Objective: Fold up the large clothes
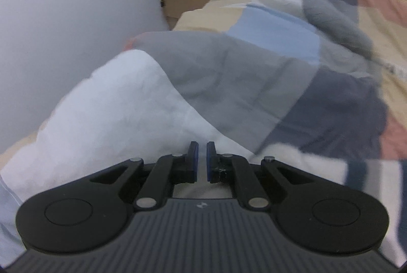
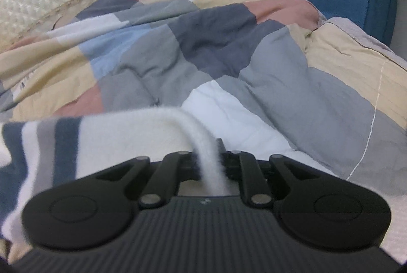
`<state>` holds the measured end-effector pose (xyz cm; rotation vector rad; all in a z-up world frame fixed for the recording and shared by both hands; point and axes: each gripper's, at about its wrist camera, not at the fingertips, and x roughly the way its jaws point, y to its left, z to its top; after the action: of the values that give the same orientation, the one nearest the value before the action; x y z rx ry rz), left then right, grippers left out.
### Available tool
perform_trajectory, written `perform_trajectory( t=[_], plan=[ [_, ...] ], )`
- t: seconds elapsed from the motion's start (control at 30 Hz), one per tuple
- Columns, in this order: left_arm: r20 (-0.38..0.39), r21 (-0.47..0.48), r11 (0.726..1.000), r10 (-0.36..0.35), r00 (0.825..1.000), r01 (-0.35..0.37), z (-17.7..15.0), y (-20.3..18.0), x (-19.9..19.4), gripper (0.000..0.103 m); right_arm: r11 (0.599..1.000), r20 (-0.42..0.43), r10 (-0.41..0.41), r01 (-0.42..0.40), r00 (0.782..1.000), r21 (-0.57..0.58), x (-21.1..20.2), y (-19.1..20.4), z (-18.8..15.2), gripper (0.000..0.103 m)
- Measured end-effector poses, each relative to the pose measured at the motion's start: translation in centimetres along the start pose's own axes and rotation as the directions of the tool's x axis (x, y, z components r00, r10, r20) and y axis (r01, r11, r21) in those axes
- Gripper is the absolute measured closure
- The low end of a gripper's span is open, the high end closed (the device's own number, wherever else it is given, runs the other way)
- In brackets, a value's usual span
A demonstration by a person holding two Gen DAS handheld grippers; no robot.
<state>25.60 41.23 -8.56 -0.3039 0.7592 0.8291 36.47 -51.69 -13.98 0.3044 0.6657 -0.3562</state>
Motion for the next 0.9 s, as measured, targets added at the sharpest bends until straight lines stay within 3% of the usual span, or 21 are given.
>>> perform_trajectory(
  t=[0.1, 0.17, 0.23, 0.4, 0.53, 0.6, 0.67, 0.8, 0.9],
  plan=[
    [-0.005, 0.042, 0.997, -0.063, 0.998, 0.063, -1.0, 0.0, -2.3, 0.091, 1.000, 0.008, 0.001, 0.000, 1.000, -0.024, -1.5, 0.5, 0.1, 0.086],
    [0.009, 0.066, 0.995, -0.070, 0.998, 0.069, -1.4, 0.4, -4.2, 0.074, 1.000, 0.016, 0.024, -0.024, 1.000, 0.000, -3.1, 0.6, 0.1, 0.075],
    [0.031, 0.097, 0.992, -0.084, 0.996, 0.080, -1.7, 0.7, -6.1, 0.065, 0.997, 0.025, 0.072, -0.073, 0.997, 0.017, -5.1, 0.7, 0.0, 0.055],
    [0.022, 0.092, 0.982, -0.165, 0.986, 0.162, -3.7, 1.1, -11.0, 0.063, 0.986, 0.044, 0.160, -0.162, 0.986, 0.039, -10.1, 1.1, -0.5, 0.052],
    [0.002, 0.126, 0.955, -0.269, 0.963, 0.267, -6.8, -0.9, -15.7, 0.063, 0.972, 0.048, 0.230, -0.232, 0.972, 0.033, -14.8, 2.2, -1.2, 0.052],
    [0.024, 0.163, 0.925, -0.350, 0.936, 0.342, -8.6, -2.5, -18.8, 0.063, 0.964, 0.039, 0.263, -0.264, 0.964, 0.025, -17.0, 2.9, -1.8, 0.052],
    [0.001, 0.181, 0.879, -0.448, 0.894, 0.440, -10.1, -4.3, -21.7, 0.063, 0.956, 0.035, 0.292, -0.293, 0.956, 0.021, -19.2, 3.6, -2.5, 0.052],
    [-0.027, 0.235, 0.797, -0.566, 0.824, 0.556, -13.0, -8.3, -26.8, 0.063, 0.941, 0.028, 0.340, -0.340, 0.940, -0.006, -23.2, 5.1, -4.1, 0.052],
    [-0.081, 0.303, 0.711, -0.644, 0.761, 0.634, -15.9, -11.5, -30.4, 0.062, 0.929, 0.017, 0.371, -0.371, 0.928, 0.004, -25.7, 5.7, -5.6, 0.052]
  ],
)
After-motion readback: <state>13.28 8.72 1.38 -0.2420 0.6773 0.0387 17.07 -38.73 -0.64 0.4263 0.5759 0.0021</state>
